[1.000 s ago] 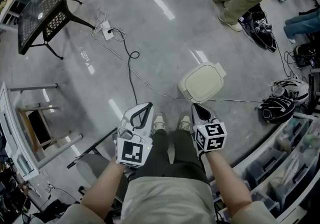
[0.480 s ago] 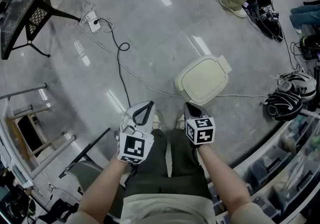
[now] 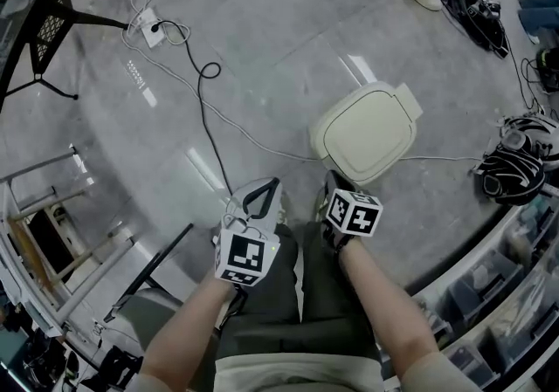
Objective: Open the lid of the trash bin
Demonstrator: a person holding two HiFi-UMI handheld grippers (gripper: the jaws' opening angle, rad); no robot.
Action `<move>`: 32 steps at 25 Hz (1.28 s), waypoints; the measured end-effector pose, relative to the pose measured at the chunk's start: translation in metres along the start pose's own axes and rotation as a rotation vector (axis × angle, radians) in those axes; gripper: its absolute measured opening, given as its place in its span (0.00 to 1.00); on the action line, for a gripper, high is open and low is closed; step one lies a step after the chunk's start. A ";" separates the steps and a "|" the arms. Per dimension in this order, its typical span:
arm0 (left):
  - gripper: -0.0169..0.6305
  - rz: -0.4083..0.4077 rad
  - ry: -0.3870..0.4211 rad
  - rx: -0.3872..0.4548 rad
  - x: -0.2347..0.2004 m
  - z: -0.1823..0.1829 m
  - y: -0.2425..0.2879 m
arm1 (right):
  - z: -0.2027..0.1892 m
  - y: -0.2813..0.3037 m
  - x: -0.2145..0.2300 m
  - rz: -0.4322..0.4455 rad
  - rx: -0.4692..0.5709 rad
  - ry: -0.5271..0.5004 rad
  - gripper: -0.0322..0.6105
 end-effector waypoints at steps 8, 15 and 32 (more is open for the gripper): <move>0.03 0.029 -0.013 -0.020 -0.017 -0.001 -0.001 | -0.016 0.019 0.009 -0.027 0.024 0.157 0.05; 0.03 0.040 -0.021 -0.006 -0.020 0.015 -0.016 | -0.001 0.001 0.000 -0.048 -0.008 0.047 0.05; 0.03 0.086 0.107 0.189 -0.006 0.177 -0.151 | 0.100 -0.244 -0.099 0.184 0.221 -0.256 0.05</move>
Point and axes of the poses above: the fingertips, and each gripper's own axes: y forward along the fingers, x to its right, z out of its top, the point moved 4 cm from there along -y, backward along the fingers, and after that the axes turned 5 degrees about -x, right-handed, at the moved point
